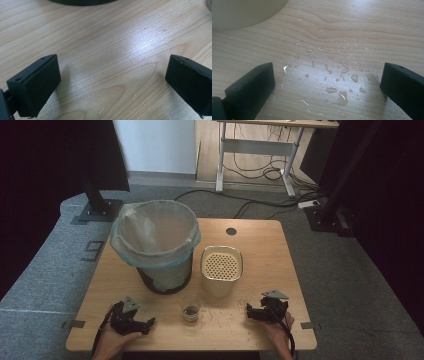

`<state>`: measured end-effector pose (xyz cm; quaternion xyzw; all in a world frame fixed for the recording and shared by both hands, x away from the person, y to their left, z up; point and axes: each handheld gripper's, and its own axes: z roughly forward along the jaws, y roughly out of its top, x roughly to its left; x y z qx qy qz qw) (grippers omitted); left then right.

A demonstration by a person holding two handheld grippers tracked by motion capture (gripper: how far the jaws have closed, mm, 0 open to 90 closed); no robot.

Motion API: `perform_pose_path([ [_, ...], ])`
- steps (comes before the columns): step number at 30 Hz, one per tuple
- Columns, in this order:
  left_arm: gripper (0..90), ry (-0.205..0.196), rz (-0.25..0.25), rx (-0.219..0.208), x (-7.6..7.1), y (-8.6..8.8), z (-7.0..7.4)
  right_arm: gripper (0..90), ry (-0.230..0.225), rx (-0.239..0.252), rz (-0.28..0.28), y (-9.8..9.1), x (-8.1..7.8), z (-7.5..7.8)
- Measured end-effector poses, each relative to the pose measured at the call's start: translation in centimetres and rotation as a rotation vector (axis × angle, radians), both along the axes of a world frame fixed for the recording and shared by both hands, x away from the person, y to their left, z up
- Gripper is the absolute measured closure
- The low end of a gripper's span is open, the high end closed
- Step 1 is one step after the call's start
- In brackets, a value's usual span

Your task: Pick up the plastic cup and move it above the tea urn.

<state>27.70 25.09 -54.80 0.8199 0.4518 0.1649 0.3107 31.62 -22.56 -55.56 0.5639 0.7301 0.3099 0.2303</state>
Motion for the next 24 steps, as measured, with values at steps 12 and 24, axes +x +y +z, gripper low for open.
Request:
perform_pose_path([
  [12, 4.8, -0.015, 0.045, -0.006, -0.3, 0.0, 0.1, 14.3, -0.209, 0.162, 0.127, 3.0, -3.5, 2.5],
  [24, 7.9, -0.021, 0.051, -0.011, -0.3, 0.0, 0.1, 16.6, -0.225, 0.241, 0.431, 9.8, -5.6, 2.5],
])
